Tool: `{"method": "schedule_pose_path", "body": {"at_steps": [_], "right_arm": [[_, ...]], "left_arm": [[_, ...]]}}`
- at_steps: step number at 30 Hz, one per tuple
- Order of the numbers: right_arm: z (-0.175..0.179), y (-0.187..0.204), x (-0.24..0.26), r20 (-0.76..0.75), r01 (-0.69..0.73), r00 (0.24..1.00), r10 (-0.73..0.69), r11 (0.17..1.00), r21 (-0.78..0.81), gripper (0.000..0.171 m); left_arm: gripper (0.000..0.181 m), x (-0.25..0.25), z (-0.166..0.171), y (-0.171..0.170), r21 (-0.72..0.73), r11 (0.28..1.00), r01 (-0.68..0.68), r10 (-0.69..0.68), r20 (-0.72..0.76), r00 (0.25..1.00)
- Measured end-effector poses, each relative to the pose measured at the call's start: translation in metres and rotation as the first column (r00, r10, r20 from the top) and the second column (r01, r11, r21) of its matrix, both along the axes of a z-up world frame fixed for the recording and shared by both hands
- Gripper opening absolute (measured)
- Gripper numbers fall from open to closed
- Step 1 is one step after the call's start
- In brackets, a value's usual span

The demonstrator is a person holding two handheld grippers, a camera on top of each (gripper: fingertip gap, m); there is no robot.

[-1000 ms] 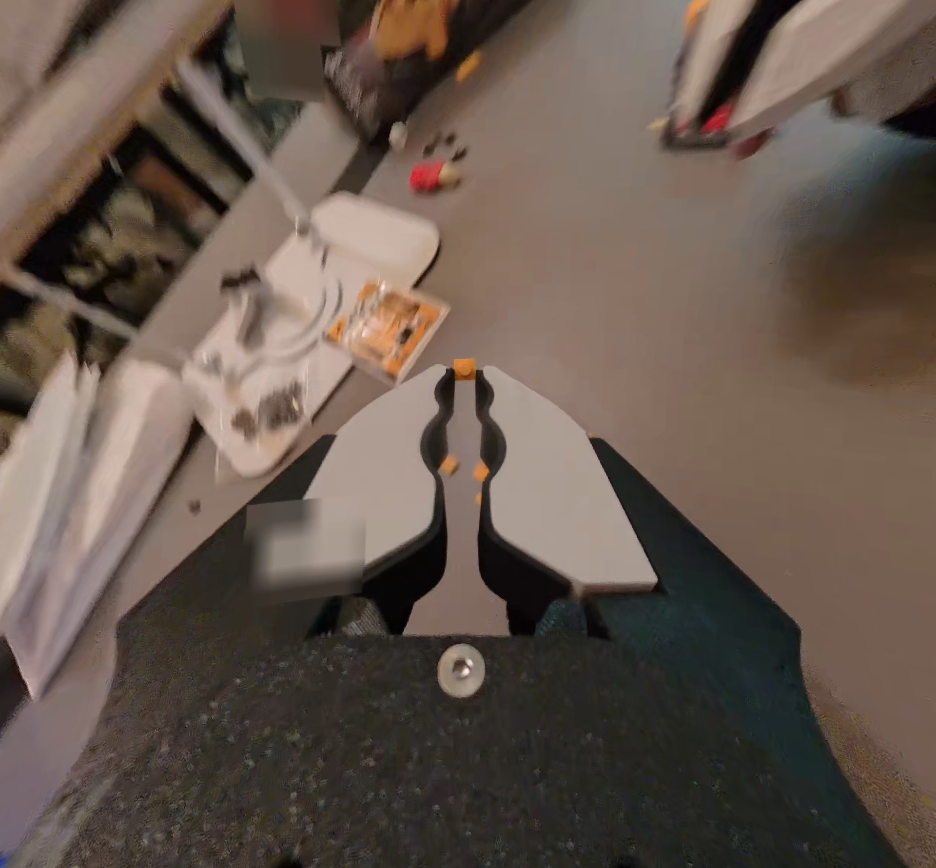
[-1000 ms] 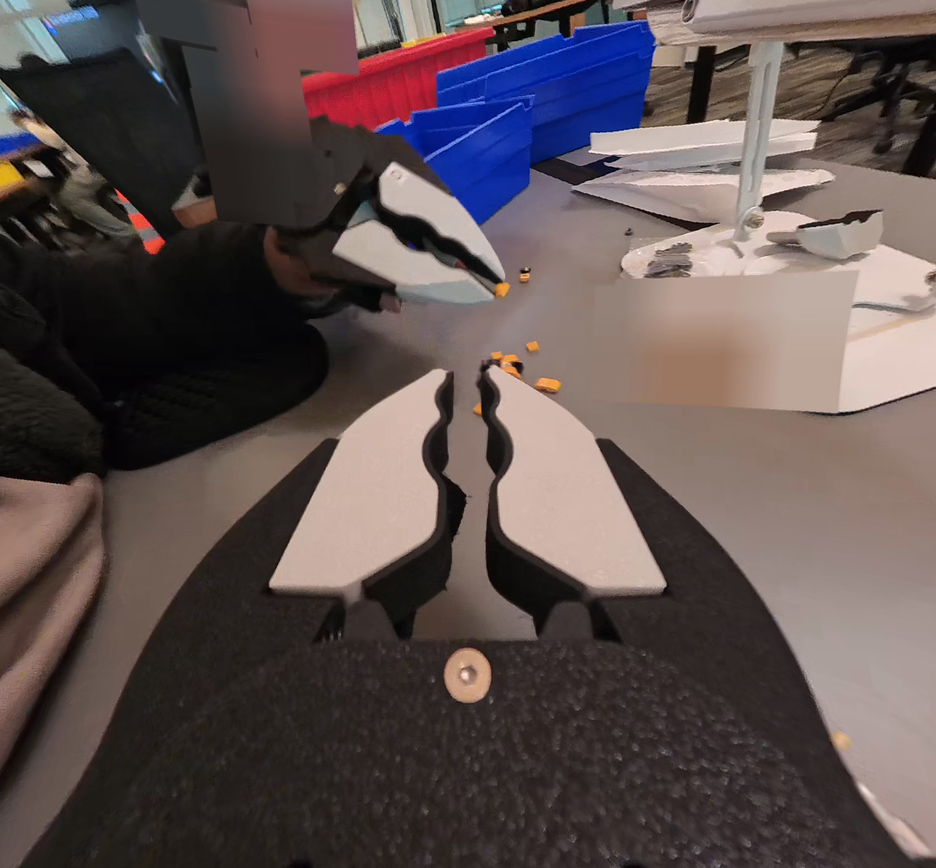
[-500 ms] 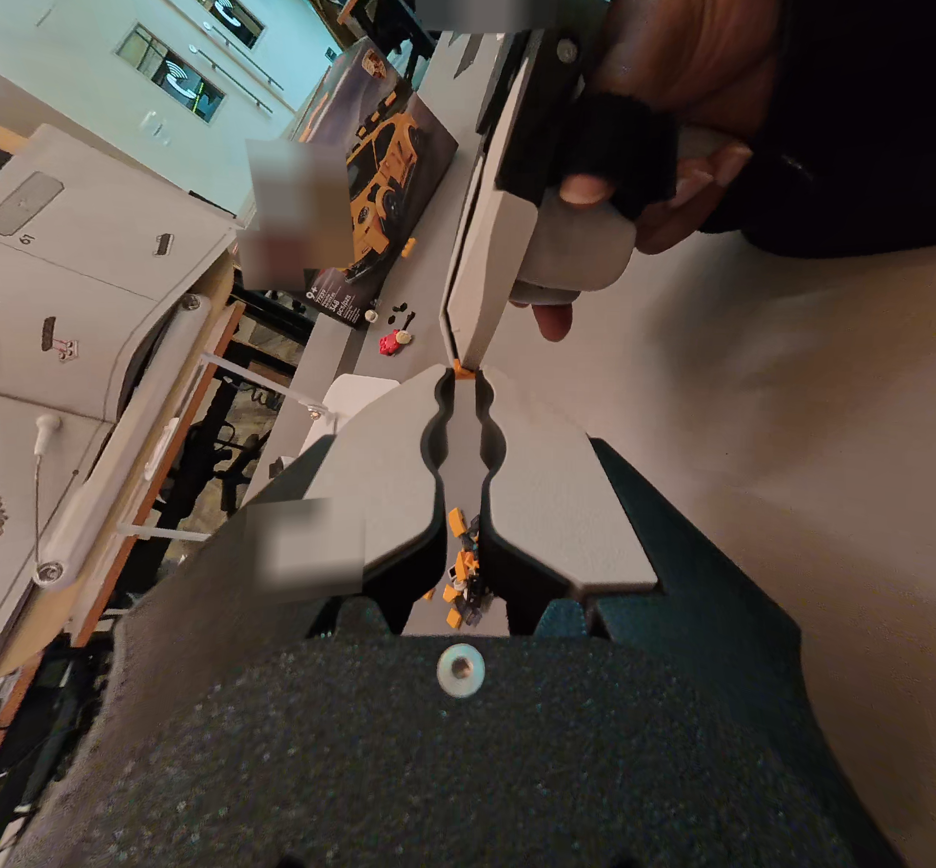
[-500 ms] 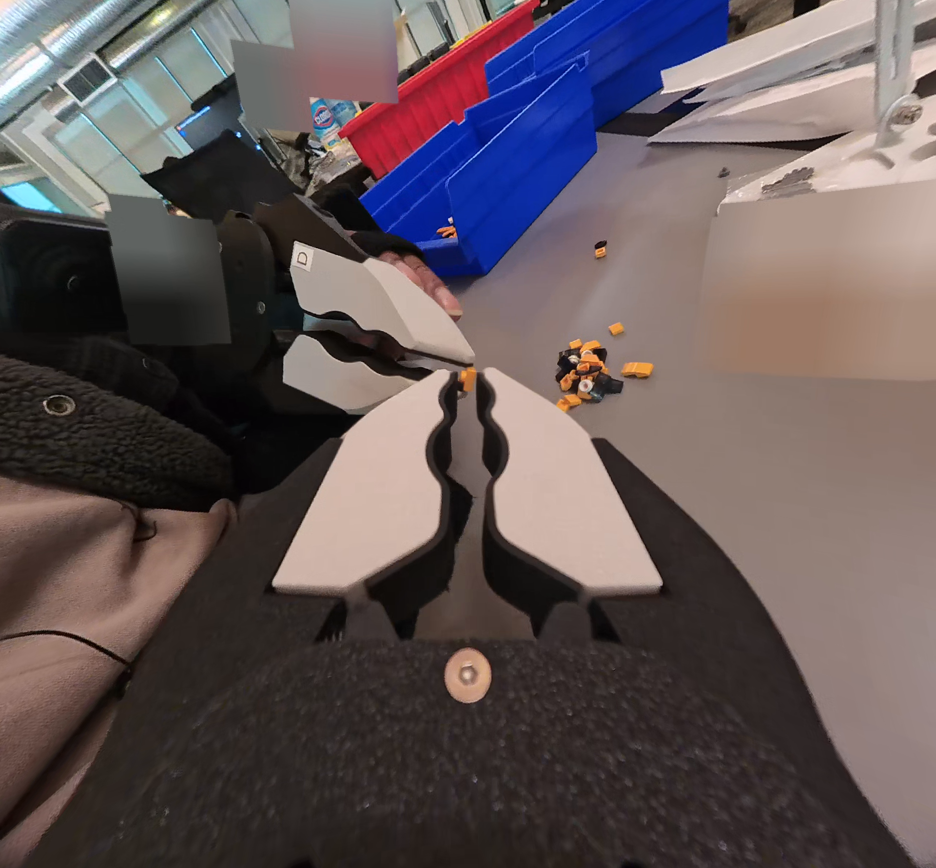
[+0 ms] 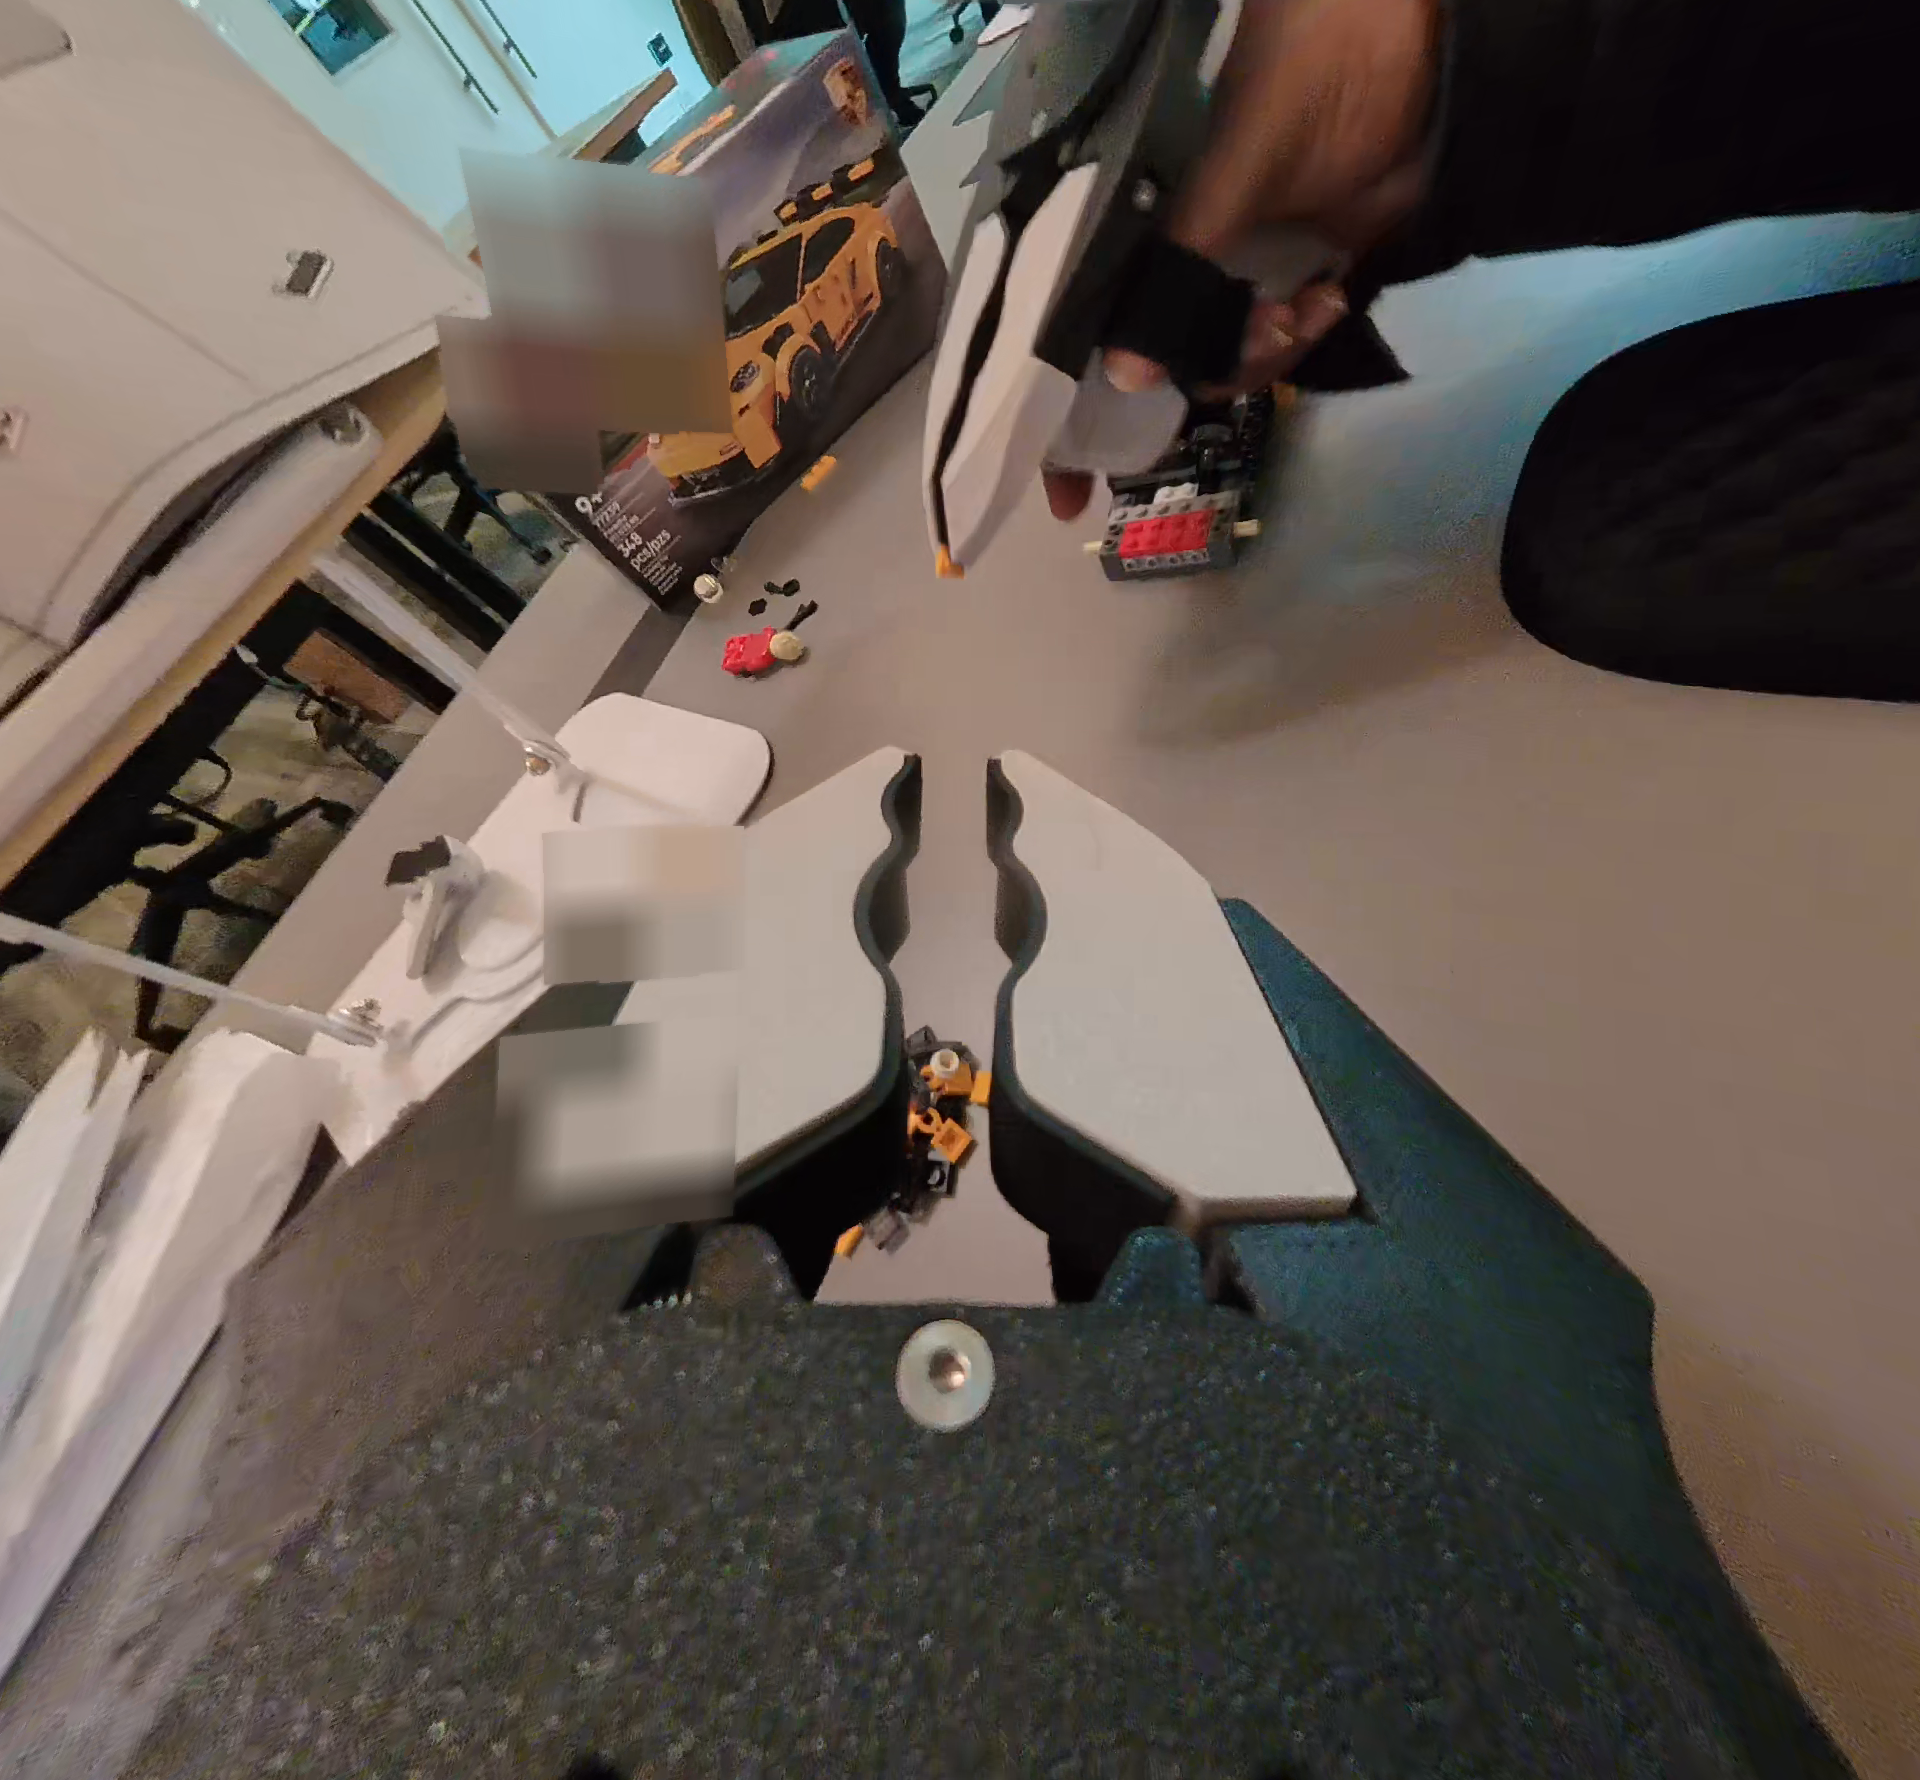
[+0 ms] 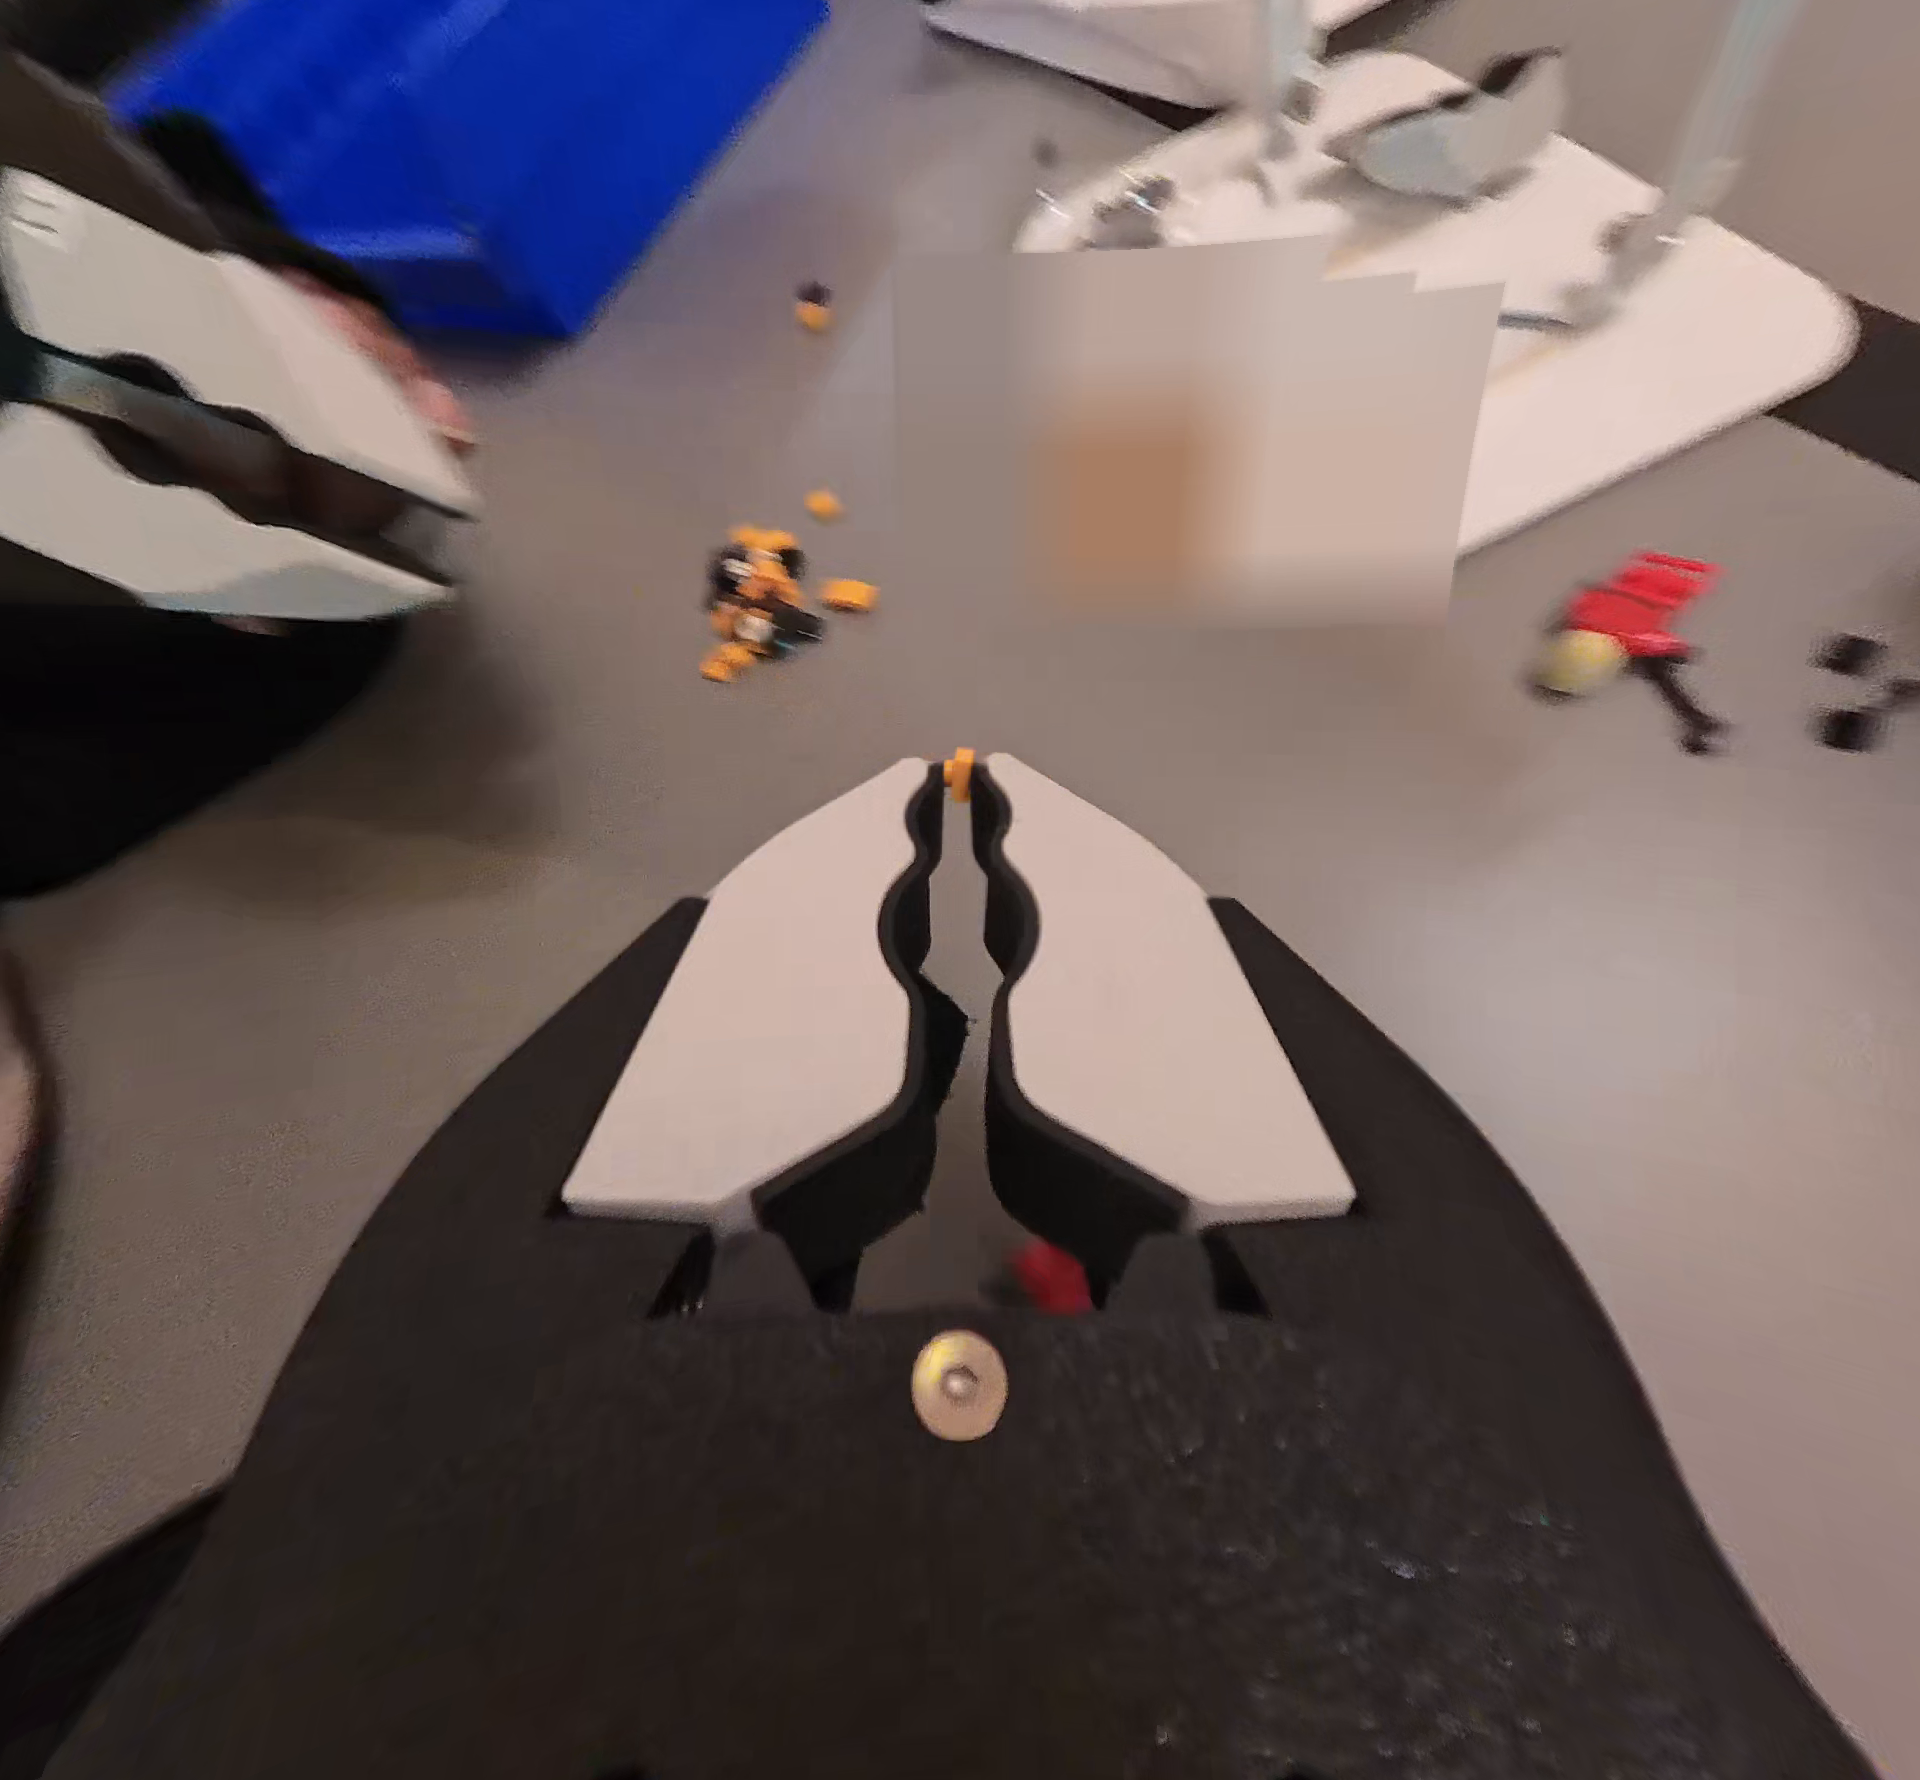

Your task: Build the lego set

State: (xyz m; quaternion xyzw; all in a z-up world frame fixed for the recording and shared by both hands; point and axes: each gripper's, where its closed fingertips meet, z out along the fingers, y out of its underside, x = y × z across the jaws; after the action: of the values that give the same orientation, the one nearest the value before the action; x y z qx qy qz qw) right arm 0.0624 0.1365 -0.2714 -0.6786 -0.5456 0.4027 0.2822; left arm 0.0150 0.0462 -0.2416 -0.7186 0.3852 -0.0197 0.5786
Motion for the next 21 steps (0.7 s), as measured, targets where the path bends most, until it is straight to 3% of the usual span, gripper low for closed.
{"method": "schedule_pose_path", "body": {"at_steps": [7, 13, 21], "right_arm": [[-0.032, 0.099, 0.021, 0.263, 0.071, 0.963, -0.054, 0.996, -0.055, 0.004], [-0.055, 0.131, 0.021, 0.347, 0.110, 0.937, -0.041, 0.977, -0.181, 0.004], [-0.073, 0.153, 0.027, 0.430, 0.152, 0.898, -0.094, 0.983, -0.103, 0.004]], "left_arm": [[0.012, -0.008, -0.010, 0.003, -0.075, 0.997, -0.010, 0.016, 0.085, 0.996], [0.012, -0.010, -0.017, 0.004, -0.099, 0.995, -0.009, 0.019, 0.092, 0.996], [0.011, -0.016, -0.024, 0.006, -0.134, 0.991, -0.013, 0.029, 0.114, 0.993]]}}
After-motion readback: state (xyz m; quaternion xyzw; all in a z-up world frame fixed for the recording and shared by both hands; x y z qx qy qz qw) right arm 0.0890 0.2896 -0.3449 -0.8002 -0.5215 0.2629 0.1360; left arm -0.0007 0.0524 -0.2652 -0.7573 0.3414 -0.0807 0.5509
